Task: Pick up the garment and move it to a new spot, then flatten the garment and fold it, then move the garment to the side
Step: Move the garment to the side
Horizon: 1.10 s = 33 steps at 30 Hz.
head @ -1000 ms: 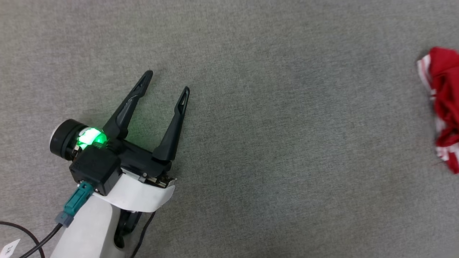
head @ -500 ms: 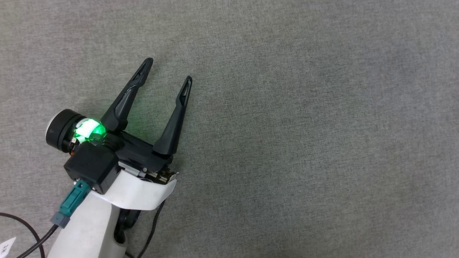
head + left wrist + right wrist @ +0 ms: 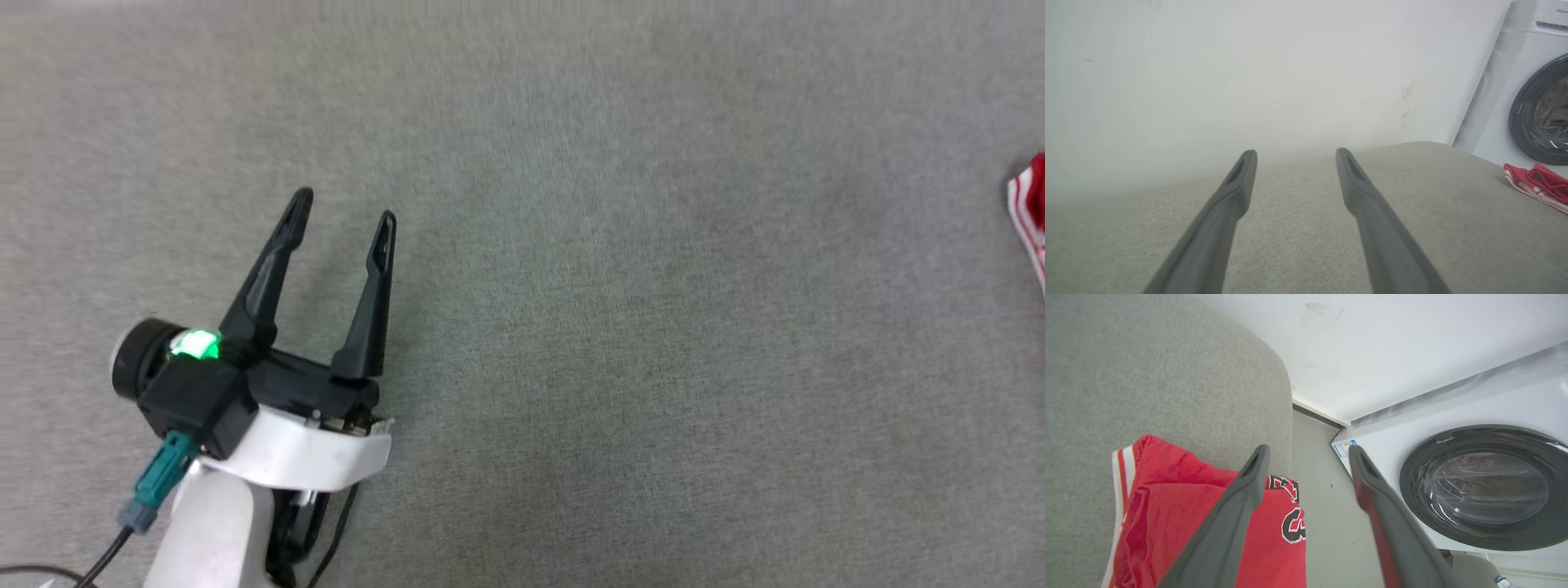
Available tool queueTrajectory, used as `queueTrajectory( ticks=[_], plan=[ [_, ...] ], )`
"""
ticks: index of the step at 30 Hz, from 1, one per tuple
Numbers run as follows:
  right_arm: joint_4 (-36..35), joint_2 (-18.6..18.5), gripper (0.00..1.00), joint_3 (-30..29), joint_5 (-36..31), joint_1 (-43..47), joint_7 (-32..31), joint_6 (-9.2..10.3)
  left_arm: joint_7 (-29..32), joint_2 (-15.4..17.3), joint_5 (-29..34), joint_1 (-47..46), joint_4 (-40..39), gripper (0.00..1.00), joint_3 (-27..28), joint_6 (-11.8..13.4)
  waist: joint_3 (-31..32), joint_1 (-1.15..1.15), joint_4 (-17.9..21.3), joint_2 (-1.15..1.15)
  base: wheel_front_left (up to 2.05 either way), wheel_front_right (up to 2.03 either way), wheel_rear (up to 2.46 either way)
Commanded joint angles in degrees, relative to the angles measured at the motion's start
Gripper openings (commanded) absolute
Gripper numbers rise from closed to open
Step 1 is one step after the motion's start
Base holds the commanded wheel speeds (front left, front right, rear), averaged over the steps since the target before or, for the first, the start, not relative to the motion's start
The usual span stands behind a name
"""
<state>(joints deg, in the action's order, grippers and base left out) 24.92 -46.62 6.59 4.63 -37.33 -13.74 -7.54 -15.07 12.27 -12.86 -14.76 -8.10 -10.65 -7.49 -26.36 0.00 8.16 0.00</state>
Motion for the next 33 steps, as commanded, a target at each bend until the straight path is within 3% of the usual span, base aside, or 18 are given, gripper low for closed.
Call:
queueTrajectory(
  ticks=[1,4,5,11,20,24,33],
  plan=[
    [-1.35,1.52,1.00,-1.53,-0.10,1.06,1.31,0.09,-0.13,-0.80,0.00,1.51,0.27,1.00,0.74,0.08,5.52,0.00,-1.54,0.00,0.00,0.00,0.00],
    [-4.89,5.76,1.00,-4.41,-1.14,3.15,4.34,0.09,-0.13,-2.34,0.18,4.15,0.80,1.00,2.74,0.12,9.28,0.00,-2.91,0.00,0.00,0.00,0.00],
    [-7.87,9.34,1.00,-7.67,-1.52,4.52,6.61,0.09,-0.13,-3.37,0.35,5.49,0.86,1.00,4.28,0.27,11.08,0.00,-3.86,0.00,0.00,0.00,0.00],
    [-18.04,21.17,1.00,-13.90,0.26,13.07,10.85,0.09,-0.12,-5.70,0.83,9.78,1.81,1.00,7.57,0.42,15.93,0.00,-7.18,0.00,0.00,0.00,0.00],
    [-32.56,38.13,1.00,-15.60,3.51,28.88,16.00,0.09,-0.13,-7.99,1.74,14.23,3.10,1.00,9.05,0.33,19.65,0.00,-10.62,0.00,0.00,0.00,0.00],
    [-33.68,41.53,1.00,-14.97,4.33,34.17,18.92,0.08,-0.13,-8.12,3.16,14.89,2.91,1.00,8.34,0.22,20.15,0.00,-11.61,0.00,0.00,0.00,0.00],
    [-28.55,43.14,1.00,-12.49,4.79,39.65,24.51,0.08,-0.13,-8.69,5.14,16.66,5.40,1.00,8.54,0.13,21.36,0.00,-12.12,0.00,0.00,0.00,0.00]
  ],
)
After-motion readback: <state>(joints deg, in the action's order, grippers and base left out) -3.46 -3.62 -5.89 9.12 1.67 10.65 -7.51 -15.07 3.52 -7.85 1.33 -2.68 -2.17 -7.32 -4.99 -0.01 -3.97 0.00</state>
